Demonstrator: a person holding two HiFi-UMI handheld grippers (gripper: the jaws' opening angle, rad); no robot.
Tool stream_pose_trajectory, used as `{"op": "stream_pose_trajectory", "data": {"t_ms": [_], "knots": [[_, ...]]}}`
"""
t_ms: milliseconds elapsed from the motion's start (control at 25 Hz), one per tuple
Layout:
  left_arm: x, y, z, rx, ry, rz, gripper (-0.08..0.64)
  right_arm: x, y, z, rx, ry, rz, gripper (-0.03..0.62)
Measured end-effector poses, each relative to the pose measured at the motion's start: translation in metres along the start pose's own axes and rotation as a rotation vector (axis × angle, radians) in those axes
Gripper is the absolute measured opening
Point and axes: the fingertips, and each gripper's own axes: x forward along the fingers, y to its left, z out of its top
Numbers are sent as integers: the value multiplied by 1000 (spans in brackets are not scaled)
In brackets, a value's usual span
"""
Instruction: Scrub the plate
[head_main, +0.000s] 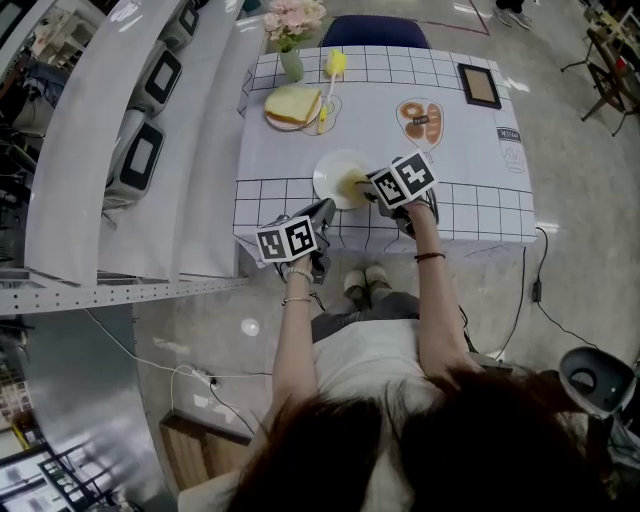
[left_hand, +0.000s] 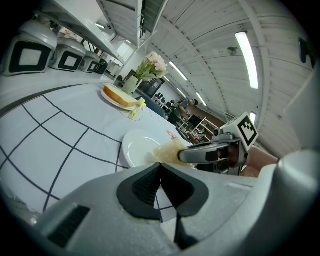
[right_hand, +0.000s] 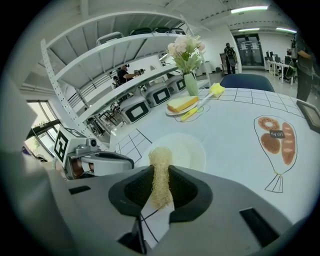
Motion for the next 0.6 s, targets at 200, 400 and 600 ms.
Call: {"op": "stream_pose_trajectory", "data": {"t_ms": [200, 400, 600], "knots": [[-5, 4, 0, -10, -9, 12, 11, 6, 9, 0, -13, 17, 24, 80], [-9, 7, 1, -20, -24, 14, 11, 13, 17, 1, -26, 28, 47, 80], [-13, 9, 3, -25, -29, 19, 11, 19, 23, 3, -33, 38, 66, 80]]}}
